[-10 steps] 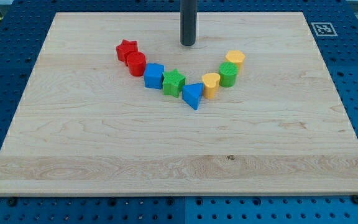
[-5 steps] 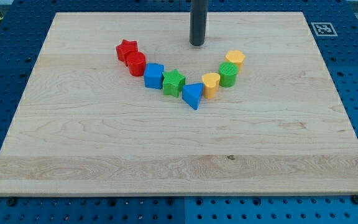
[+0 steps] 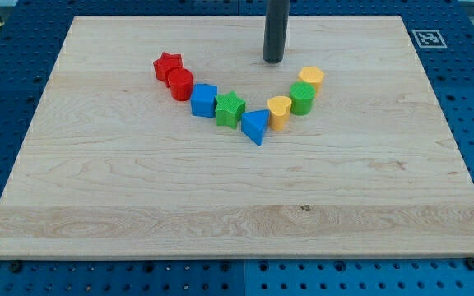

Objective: Move the arm to the center of the board

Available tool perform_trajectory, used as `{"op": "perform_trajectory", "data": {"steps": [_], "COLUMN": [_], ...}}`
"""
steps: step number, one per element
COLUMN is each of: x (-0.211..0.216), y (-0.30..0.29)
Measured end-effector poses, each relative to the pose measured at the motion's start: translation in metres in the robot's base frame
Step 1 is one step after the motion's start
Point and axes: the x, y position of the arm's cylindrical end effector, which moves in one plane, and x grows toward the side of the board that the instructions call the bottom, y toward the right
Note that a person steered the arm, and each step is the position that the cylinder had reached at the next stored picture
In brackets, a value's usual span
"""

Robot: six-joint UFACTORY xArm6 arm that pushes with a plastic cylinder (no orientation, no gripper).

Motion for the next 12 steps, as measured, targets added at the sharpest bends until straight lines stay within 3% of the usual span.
{"op": "perform_trajectory", "data": {"steps": [3,12], "x": [0.024,0.041], "y": [-0.013,-0.02]}}
